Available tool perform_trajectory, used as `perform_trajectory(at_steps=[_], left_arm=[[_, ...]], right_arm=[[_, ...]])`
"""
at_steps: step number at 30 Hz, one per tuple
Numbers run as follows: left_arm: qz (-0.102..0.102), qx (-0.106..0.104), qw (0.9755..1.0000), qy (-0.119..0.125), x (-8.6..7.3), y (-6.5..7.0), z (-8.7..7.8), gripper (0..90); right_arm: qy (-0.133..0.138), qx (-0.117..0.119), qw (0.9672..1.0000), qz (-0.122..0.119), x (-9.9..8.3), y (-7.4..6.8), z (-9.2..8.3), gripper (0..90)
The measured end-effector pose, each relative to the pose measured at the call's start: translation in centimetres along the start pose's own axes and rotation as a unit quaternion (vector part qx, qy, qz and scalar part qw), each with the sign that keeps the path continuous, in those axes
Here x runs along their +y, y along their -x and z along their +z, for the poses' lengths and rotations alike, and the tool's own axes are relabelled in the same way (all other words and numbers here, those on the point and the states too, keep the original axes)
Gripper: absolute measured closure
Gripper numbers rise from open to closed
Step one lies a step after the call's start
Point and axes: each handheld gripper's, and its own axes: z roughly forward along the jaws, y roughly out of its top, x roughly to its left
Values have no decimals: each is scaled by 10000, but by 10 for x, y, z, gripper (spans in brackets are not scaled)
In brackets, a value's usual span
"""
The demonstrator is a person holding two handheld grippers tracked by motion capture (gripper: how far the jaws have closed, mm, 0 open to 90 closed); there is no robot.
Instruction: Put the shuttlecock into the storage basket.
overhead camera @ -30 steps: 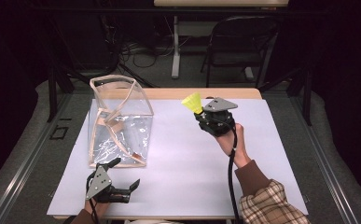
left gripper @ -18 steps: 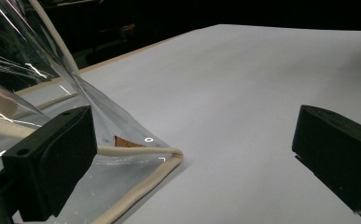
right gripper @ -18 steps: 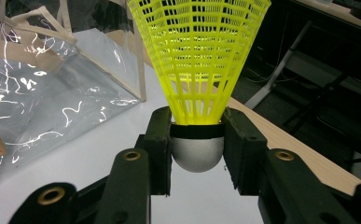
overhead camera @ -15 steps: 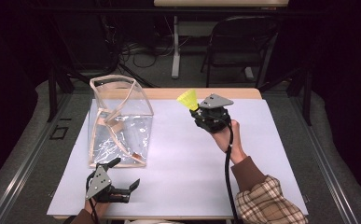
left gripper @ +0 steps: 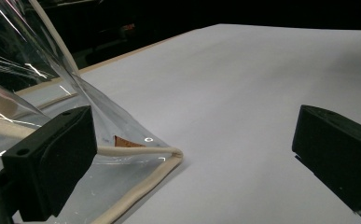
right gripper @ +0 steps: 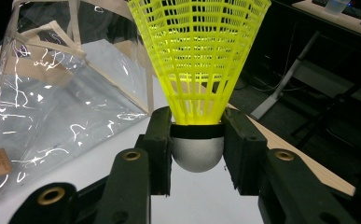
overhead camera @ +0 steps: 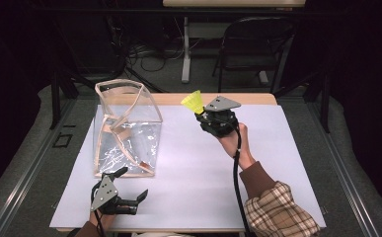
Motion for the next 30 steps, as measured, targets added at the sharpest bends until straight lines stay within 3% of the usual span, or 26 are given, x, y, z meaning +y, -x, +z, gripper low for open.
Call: perform_trajectory(at_steps=[30], left_arm=[[-13,-7,10000,12,0,0,0,0]], right_arm=[[58,179,9998,-40,22,-4,18,649]])
